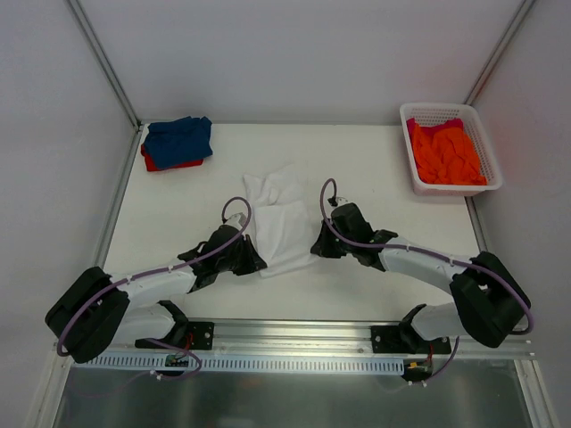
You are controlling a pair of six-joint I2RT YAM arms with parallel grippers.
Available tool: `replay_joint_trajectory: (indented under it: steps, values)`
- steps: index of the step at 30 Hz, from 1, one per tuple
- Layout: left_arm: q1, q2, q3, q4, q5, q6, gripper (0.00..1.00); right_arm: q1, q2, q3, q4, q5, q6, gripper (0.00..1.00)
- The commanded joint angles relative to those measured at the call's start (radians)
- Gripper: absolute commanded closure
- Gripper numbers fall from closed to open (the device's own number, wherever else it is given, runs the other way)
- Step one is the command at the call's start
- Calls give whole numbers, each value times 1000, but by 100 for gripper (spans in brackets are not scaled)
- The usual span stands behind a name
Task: Fold and stack the t-shirts
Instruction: Fold the tshirt
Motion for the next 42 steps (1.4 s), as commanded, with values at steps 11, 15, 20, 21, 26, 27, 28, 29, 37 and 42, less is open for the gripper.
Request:
replay_joint_trajectory:
  steps: [11, 15, 20, 21, 26, 27, 28, 29, 37, 42]
  values:
    - [-9, -194, 176, -219, 11, 70, 100, 51, -194, 66, -151, 119, -9, 100]
    - [-9, -226, 245, -288, -8, 90, 100, 63, -209, 113, -180, 141, -27, 100]
    - [-9, -240, 319, -321, -34, 127, 100, 71, -209, 204, -224, 170, -75, 99]
    - [-9, -237, 328, -326, -45, 131, 100, 71, -205, 230, -229, 181, -81, 100]
    - [-7, -203, 387, -338, -74, 171, 100, 71, -165, 305, -250, 202, -128, 100]
    - [-7, -199, 396, -340, -74, 176, 100, 71, -160, 317, -254, 207, -134, 100]
    - [-7, -193, 400, -340, -74, 182, 100, 71, -154, 339, -255, 211, -141, 100]
    - [-5, -189, 411, -341, -92, 190, 100, 71, -143, 349, -258, 216, -147, 100]
    - [56, -174, 425, -348, -127, 198, 100, 51, -54, 454, -267, 242, -191, 100]
    - [100, -159, 425, -346, -132, 210, 100, 34, 13, 514, -260, 244, -200, 100]
